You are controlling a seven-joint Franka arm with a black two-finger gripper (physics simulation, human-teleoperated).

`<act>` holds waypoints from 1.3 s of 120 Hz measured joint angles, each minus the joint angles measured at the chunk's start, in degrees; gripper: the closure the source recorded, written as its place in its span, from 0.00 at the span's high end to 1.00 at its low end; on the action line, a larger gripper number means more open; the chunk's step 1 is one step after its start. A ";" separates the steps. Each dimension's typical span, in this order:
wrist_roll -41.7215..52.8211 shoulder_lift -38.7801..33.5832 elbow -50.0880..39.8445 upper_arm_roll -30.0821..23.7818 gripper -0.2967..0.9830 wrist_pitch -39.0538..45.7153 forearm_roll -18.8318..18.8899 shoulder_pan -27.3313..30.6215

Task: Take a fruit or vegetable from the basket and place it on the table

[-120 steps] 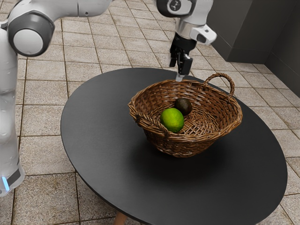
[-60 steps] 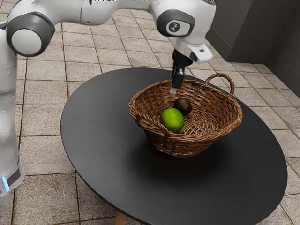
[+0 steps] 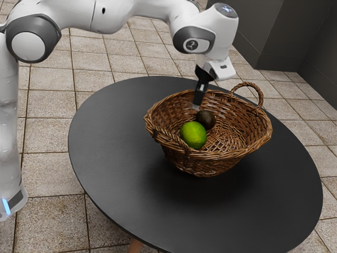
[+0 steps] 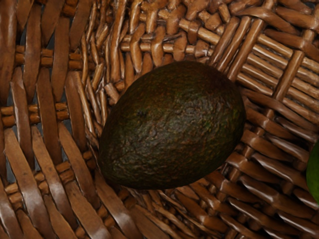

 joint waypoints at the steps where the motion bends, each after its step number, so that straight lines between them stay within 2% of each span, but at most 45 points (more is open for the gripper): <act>1: 0.08 0.01 -0.03 0.00 0.76 0.16 -0.05 -0.01; 83: 4.05 0.54 -5.39 0.41 0.76 11.35 -2.45 0.47; 156: 5.30 4.96 -5.72 0.17 0.72 17.38 -3.52 0.39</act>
